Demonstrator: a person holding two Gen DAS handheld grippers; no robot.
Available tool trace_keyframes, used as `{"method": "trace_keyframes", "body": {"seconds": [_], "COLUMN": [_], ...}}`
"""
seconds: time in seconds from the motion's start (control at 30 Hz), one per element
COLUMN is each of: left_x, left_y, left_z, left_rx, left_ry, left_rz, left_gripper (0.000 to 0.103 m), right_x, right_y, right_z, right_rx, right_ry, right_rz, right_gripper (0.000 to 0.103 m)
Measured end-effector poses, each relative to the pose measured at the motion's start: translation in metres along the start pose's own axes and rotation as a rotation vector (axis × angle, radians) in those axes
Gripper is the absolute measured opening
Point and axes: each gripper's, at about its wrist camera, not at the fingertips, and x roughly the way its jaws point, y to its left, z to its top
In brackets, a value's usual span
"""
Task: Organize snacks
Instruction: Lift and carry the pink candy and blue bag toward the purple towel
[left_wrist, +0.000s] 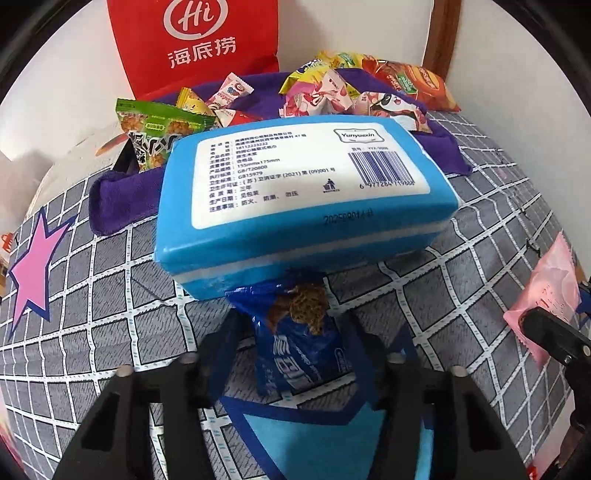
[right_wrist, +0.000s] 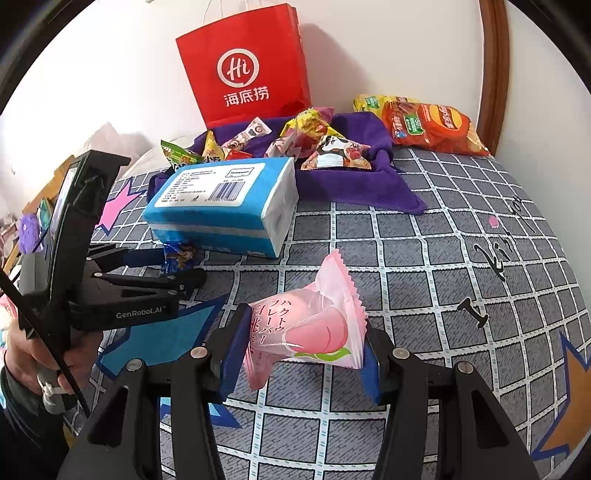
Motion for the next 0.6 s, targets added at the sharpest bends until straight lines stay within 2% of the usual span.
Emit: {"method": "trace_keyframes", "body": {"seconds": [0.2, 0.33, 0.6], "left_x": [-0.011, -0.025, -0.069], "left_y": [0.014, 0.023, 0.051], "left_z": [-0.008, -0.01, 0.001], "left_rx": [-0.014, -0.03, -0.055], "left_ry": [0.012, -0.008, -0.106], "left_rz": [-0.069, -0.081, -0.076], "left_gripper": [0.037, 0.037, 0.037], "right_x": [-0.007, -0.014, -0.027], "right_y": [0.006, 0.009, 0.018], "right_z": [0.005, 0.012, 0.041], "right_rx": [-0.017, -0.016, 0.01], "right_ry": [-0.009, -0.025, -0.064], "right_rz": [-0.009, -0.009, -0.026], "right_gripper": [0.052, 0.052, 0.052]}}
